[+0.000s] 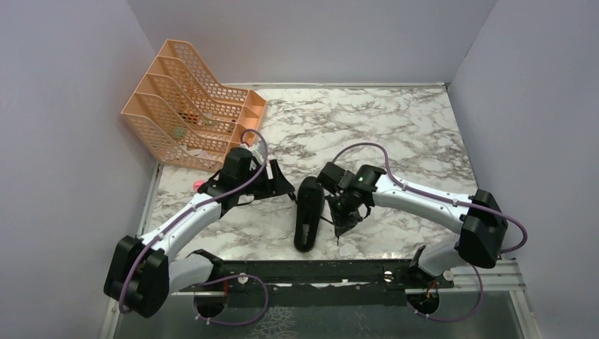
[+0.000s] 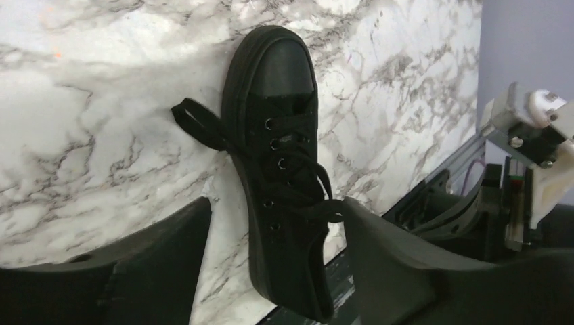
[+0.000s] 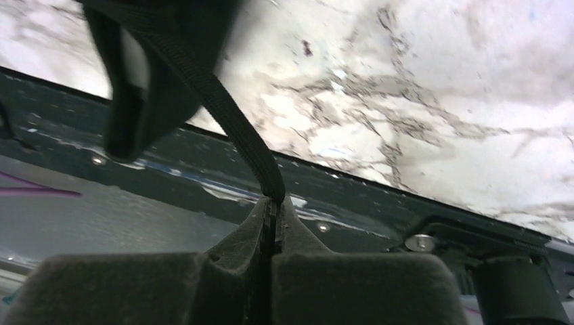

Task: Tie the shoes

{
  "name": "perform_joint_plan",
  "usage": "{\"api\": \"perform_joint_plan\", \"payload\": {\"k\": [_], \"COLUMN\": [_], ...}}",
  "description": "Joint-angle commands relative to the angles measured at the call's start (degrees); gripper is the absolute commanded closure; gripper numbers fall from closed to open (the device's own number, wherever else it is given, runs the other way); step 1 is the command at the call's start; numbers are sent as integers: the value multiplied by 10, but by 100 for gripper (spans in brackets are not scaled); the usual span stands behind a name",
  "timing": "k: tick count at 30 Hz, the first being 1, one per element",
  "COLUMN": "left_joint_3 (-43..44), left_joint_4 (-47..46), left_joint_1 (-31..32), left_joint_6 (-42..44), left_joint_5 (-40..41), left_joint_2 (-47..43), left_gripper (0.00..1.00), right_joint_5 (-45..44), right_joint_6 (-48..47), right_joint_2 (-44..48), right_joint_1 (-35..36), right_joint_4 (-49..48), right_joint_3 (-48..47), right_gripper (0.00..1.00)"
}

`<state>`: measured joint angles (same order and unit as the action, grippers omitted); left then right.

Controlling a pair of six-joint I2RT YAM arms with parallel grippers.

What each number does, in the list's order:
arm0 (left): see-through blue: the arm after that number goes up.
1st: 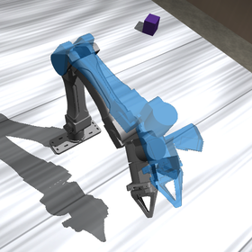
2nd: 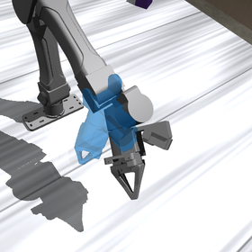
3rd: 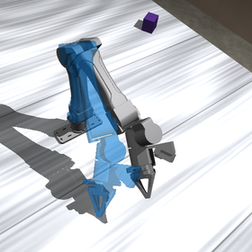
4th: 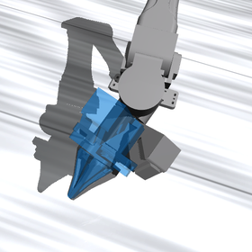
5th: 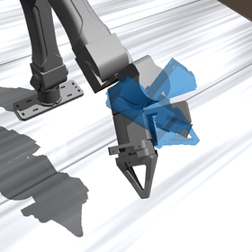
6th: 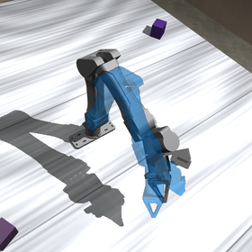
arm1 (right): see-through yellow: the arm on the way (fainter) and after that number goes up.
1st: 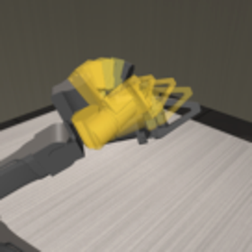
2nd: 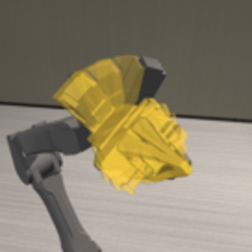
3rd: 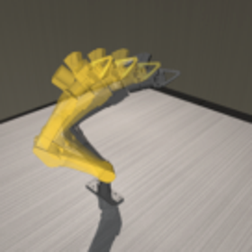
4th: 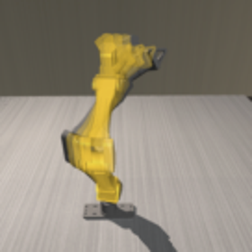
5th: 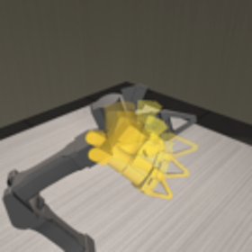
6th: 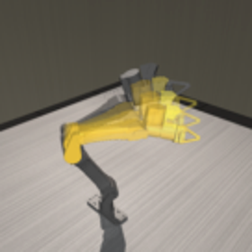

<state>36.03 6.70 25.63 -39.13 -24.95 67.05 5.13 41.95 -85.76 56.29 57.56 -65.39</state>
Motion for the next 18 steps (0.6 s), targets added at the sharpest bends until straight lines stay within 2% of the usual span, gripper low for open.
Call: {"api": "perform_joint_plan", "payload": {"k": [1,3,6,7,9,11,14,18], "left_joint_3": [28,30,31,40,54,54,58,90], "left_joint_4": [129,144,136,135,124,71,1,-2], "left_joint_1": [2,2,3,2,2,5,18,44], "left_joint_6": [41,17,-33,-40,-82,-141,-194,-195], "left_joint_5": [64,67,77,80,92,79,86,126], "left_joint_2": [-62,-76,-57,-35,7,48,98,146], "left_gripper": [12,7,13,15,26,38,43,48], "right_joint_5": [-31,-34,-32,-30,-32,-37,-27,-14], "right_joint_6": [6,11,9,7,-2,-4,-6,-9], "right_joint_2": [46,56,64,64,61,60,65,66], "right_joint_1": [1,-2,-3,-3,-3,-3,-3,-3], "right_joint_4": [22,12,-14,-23,-29,-30,-47,-52], "right_joint_3": [37,49,51,50,41,36,49,58], "right_gripper": [99,99,99,99,99,99,99,99]}}
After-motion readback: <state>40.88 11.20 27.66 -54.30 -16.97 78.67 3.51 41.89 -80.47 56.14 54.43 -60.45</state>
